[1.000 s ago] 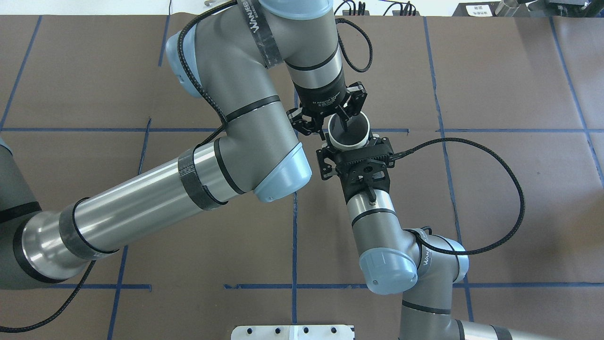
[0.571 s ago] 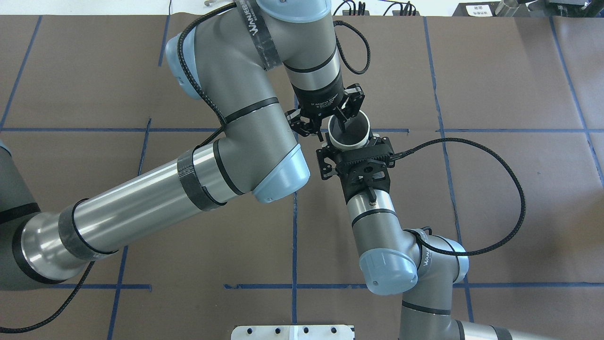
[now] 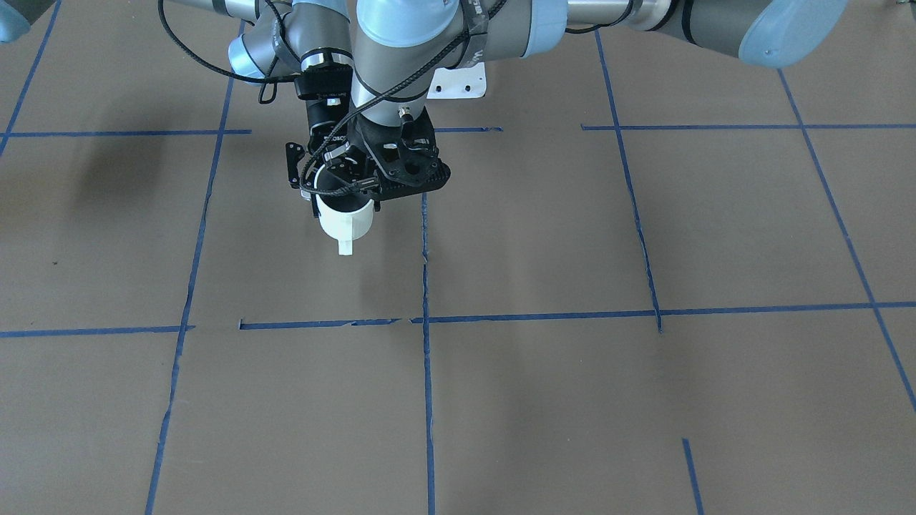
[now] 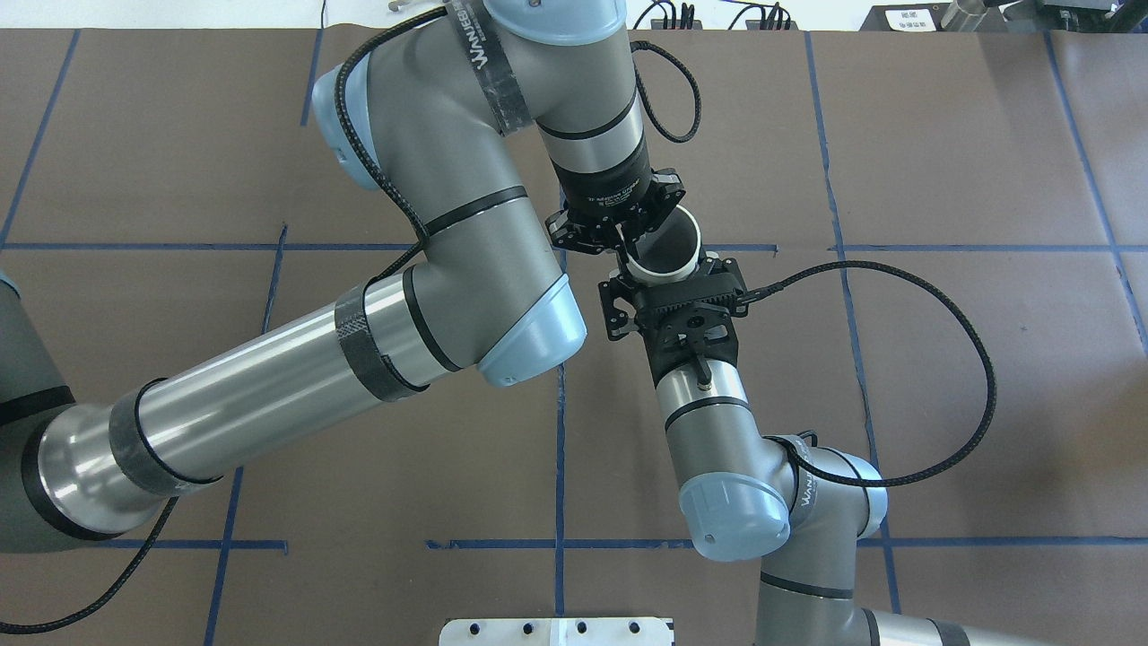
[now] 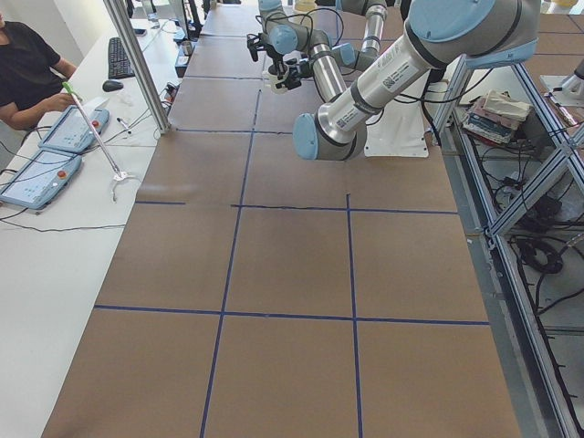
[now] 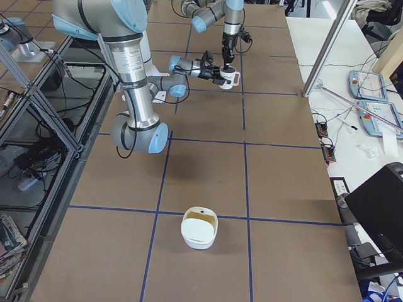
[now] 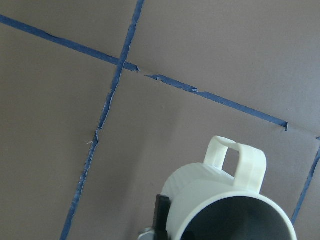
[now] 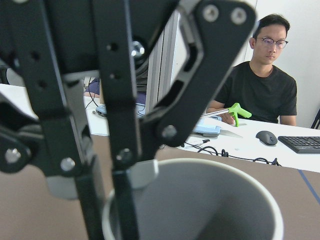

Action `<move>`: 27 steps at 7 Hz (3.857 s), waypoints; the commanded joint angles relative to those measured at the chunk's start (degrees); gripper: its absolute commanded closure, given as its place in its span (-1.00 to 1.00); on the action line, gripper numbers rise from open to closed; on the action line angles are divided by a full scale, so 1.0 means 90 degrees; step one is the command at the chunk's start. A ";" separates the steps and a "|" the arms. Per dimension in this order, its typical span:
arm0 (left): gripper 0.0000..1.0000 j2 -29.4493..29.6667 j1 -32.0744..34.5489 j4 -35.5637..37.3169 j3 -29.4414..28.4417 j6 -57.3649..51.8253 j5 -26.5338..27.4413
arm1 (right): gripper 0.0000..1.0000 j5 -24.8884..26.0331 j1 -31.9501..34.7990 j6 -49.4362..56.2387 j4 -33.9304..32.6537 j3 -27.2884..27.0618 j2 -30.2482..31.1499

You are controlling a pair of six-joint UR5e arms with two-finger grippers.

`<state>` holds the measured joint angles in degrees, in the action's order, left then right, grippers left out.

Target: Left arm hands cup to right arm to dump lemon

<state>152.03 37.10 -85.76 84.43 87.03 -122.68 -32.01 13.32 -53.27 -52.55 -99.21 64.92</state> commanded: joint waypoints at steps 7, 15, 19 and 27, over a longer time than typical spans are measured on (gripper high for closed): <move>1.00 -0.0124 0.0280 0.0134 0.0812 0.0076 -0.0002 | -1.00 0.0041 -0.0171 0.0001 0.0077 0.0418 0.0014; 1.00 -0.5028 0.1355 0.0028 0.4376 -0.3305 -0.0041 | -1.00 -0.0221 0.0071 -0.0018 0.0389 0.0340 0.0597; 1.00 -0.6306 0.2721 -0.0361 0.3446 -0.5976 -0.0244 | -1.00 -0.2920 0.1357 -0.0018 0.0360 -0.0694 0.1672; 0.95 -0.7478 0.2990 -0.2961 0.1420 -0.5237 -0.1400 | -1.00 -0.7809 0.4271 0.0675 -0.1193 -0.1740 0.2377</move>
<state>85.31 66.47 -111.07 97.31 39.49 -136.76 -99.26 49.56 -48.22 -62.70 -114.63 86.25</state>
